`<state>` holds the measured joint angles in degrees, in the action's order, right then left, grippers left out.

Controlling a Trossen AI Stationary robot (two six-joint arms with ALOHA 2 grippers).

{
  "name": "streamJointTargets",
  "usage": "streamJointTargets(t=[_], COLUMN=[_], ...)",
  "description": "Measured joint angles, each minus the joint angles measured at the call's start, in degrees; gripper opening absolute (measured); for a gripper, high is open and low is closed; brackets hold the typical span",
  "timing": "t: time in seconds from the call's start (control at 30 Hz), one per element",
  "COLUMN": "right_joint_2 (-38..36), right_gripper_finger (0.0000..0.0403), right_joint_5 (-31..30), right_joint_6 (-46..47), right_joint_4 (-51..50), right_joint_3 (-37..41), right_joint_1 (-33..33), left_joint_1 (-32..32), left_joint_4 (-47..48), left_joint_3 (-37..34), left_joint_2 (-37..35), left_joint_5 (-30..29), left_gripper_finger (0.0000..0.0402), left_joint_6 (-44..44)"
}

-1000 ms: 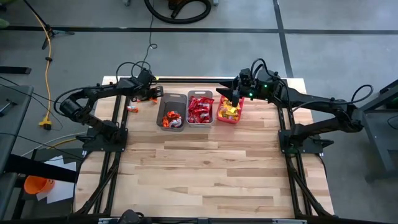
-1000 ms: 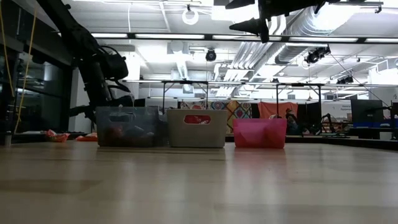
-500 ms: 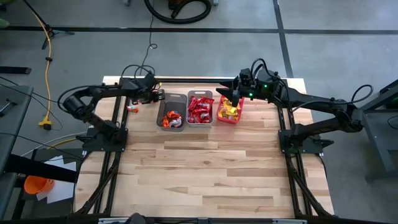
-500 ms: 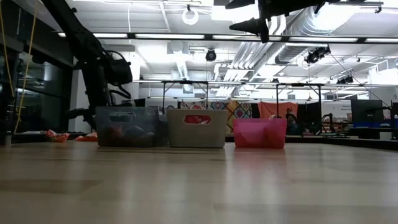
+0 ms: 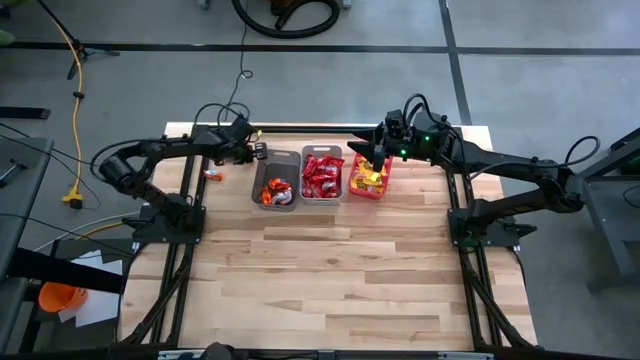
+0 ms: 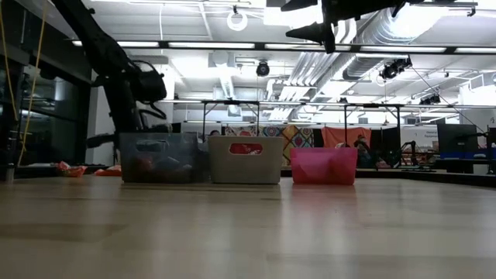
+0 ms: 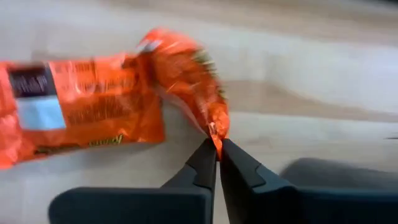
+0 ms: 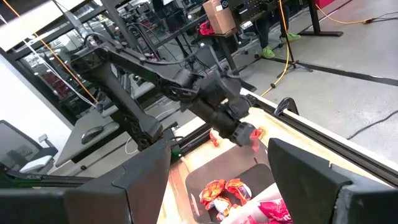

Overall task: Sort candy
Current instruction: Put the top left candy into the black bin

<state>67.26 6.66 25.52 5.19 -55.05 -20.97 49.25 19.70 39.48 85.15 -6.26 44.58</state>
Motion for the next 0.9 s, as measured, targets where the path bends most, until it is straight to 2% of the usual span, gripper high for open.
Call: streamJointTargets(t=[0.2, 0.4, 0.57, 0.77, 0.9], right_joint_2=[0.0, 0.0, 0.0, -0.11, -0.47], right_gripper_finger=[0.0266, 0.0266, 0.0266, 0.0266, 0.0266], right_joint_5=[0.0, -0.13, -0.74, -0.83, -0.85], right_joint_6=[-0.88, -3.06, -4.71, -5.16, -5.15], right_joint_4=[0.01, 0.02, 0.15, 0.15, 0.14], right_joint_3=[0.0, 0.02, 0.02, 0.02, 0.04], right_joint_1=[0.0, -0.02, -0.04, -0.04, -0.04], left_joint_1=[1.9, 0.04, -10.7, -28.35, -32.96], left_joint_4=[0.15, -0.29, -0.38, 1.78, 10.53], left_joint_3=[0.56, 4.96, 6.88, 6.91, 6.88], left_joint_2=[-13.09, -25.96, -28.75, -24.77, -22.93], left_joint_5=[0.46, 2.22, 2.72, -4.96, -10.63], left_gripper_finger=[0.0001, 0.0, 0.0, 0.0, 0.0], left_joint_6=[-2.47, -12.37, -14.36, -10.81, -6.24])
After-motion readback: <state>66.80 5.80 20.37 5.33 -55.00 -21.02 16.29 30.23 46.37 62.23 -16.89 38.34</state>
